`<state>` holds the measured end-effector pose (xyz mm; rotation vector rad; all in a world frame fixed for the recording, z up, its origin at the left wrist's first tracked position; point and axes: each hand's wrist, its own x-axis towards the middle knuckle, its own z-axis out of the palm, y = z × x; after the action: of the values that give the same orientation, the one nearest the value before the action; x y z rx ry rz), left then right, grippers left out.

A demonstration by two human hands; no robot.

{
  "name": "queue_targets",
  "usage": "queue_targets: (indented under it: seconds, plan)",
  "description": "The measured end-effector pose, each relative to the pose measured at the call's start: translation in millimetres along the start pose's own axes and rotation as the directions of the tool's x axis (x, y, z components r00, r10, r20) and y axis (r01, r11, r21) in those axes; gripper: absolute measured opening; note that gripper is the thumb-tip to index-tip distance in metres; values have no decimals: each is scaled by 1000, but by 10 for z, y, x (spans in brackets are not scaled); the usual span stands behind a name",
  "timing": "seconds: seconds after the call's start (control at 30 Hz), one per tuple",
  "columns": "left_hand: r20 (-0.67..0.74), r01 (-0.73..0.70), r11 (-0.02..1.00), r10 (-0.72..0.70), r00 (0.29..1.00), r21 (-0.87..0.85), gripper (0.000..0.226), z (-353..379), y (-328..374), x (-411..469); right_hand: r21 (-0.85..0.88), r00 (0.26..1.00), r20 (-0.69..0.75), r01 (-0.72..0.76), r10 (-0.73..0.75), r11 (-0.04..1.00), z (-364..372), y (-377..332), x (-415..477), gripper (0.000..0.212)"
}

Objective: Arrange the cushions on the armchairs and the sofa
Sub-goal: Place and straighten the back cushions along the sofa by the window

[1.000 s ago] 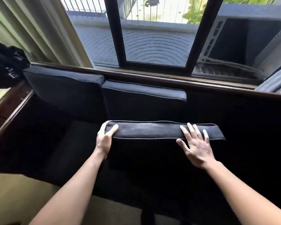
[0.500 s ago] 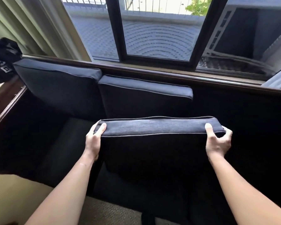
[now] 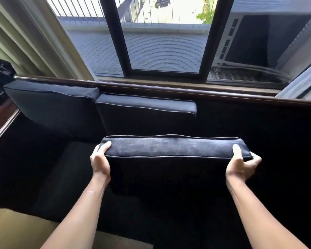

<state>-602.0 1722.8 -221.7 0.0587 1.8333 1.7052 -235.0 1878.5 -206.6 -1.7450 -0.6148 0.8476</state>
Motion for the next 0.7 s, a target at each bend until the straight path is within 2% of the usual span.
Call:
queue_targets:
  seconds: [0.17,0.6,0.7]
  plan:
    - [32,-20,999,21,999,-35,33,576,39,-432,13,999,-40,27,-26,1000,-322,-338,507,55]
    - [114,-45,999,48,992,-25,20,2884,-306,-1586,33,985,-168,52,-46,998,-1390,-928,2679,54]
    - [121,-37,999,42,992,-37,19,3348,-431,-1690,2,988,-151,42,-41,999,-1495,-1012,3118,63]
